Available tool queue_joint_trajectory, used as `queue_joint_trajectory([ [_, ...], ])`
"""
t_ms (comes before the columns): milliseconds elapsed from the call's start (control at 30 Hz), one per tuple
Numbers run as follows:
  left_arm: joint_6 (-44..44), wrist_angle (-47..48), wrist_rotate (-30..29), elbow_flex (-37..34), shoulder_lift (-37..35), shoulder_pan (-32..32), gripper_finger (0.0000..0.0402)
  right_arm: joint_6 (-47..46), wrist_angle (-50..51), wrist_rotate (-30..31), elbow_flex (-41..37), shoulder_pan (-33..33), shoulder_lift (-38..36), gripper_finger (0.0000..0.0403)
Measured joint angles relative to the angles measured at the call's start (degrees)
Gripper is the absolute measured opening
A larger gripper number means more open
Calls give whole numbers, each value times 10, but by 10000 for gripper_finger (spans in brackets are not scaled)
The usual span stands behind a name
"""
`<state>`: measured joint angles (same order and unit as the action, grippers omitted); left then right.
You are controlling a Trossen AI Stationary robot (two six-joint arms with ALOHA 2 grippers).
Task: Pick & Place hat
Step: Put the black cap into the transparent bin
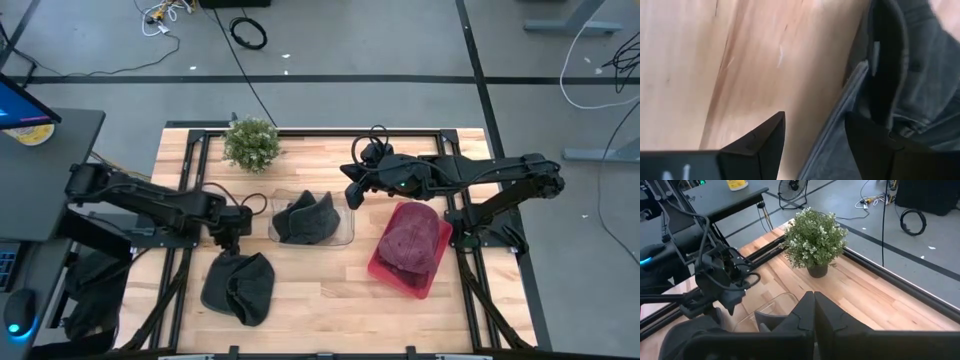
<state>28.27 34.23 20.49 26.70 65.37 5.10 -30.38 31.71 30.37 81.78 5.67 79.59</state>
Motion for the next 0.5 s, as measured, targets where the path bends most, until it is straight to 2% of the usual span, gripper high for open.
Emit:
queue_joint_trajectory([
  [300,-23,-20,18,0,61,0,202,10,0,-15,0,0,0,6],
  [400,-24,-25,17,0,70,0,177,11,1,-15,0,0,0,6],
  [500,-21,-41,26,0,71,0,128,22,2,-15,0,0,0,6],
])
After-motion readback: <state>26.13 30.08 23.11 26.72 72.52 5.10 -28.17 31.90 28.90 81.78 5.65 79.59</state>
